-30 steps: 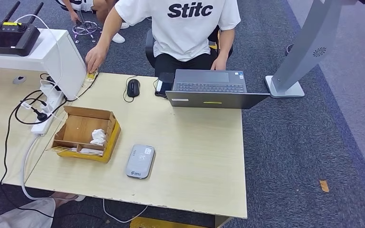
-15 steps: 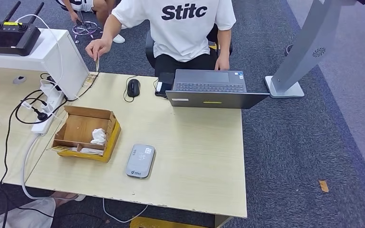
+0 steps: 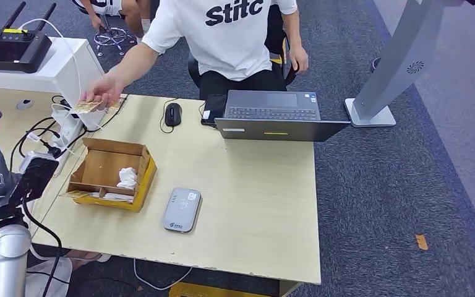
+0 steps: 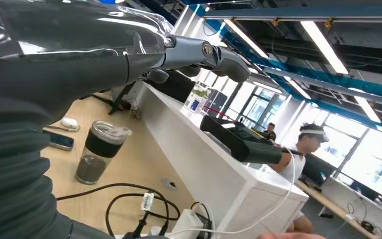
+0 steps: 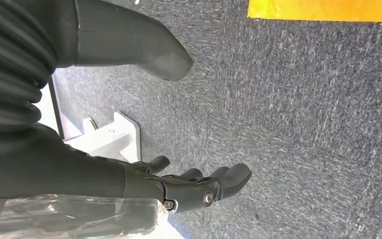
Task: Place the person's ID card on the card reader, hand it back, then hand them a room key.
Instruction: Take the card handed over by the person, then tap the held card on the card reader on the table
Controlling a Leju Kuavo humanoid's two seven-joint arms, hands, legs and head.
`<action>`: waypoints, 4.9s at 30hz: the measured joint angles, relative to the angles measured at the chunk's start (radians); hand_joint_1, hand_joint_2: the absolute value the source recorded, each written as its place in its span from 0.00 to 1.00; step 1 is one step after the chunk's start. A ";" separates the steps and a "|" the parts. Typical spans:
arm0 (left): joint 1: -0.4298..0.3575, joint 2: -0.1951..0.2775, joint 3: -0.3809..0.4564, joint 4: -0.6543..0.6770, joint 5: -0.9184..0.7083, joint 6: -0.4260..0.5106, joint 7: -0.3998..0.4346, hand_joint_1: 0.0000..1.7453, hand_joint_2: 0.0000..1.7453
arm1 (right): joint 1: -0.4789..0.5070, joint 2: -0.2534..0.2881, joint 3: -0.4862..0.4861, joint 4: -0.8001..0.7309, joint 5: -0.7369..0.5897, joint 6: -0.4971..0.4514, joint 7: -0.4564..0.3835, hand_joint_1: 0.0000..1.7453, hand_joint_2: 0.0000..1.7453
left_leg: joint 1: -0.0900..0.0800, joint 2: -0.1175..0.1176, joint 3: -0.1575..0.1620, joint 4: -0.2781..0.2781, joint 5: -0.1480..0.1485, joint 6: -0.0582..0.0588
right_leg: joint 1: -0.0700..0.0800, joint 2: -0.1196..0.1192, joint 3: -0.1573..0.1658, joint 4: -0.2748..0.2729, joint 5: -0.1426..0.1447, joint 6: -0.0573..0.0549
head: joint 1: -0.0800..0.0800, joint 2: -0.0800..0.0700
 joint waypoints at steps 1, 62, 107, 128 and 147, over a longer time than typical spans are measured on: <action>0.000 -0.006 -0.021 0.000 -0.004 -0.002 0.001 0.00 1.00 | 0.001 0.000 0.002 0.000 0.001 0.000 0.000 0.00 1.00 | 0.000 0.000 0.000 0.000 0.000 0.000 | 0.000 0.000 0.000 0.000 0.000 0.000 | 0.000 0.000; 0.106 -0.089 -0.433 -0.042 -0.131 -0.047 0.049 1.00 1.00 | 0.021 0.003 0.030 0.003 0.024 0.012 -0.018 0.00 1.00 | 0.000 0.000 -0.001 0.000 0.000 0.000 | 0.001 0.000 -0.001 0.000 0.000 0.000 | 0.000 0.000; 0.020 -0.196 -0.527 0.152 -0.191 -0.037 0.127 1.00 1.00 | 0.001 0.022 0.067 0.008 0.061 0.032 0.018 0.00 1.00 | 0.000 0.000 -0.002 0.000 0.000 0.000 | 0.001 0.000 -0.001 0.000 0.000 0.000 | 0.000 0.000; 0.012 -0.216 -0.554 0.226 -0.183 -0.032 0.127 1.00 1.00 | 0.001 0.028 0.085 0.008 0.062 0.032 0.011 0.00 1.00 | 0.000 0.000 -0.002 0.000 0.000 0.000 | 0.001 0.000 -0.001 0.000 0.000 0.000 | 0.000 0.000; 0.026 -0.228 -0.555 0.289 -0.179 -0.021 0.130 1.00 1.00 | 0.000 0.028 0.087 0.009 0.066 0.037 0.018 0.00 1.00 | 0.000 0.000 -0.002 0.000 0.000 0.000 | 0.001 0.000 -0.001 0.000 0.000 0.000 | 0.000 0.000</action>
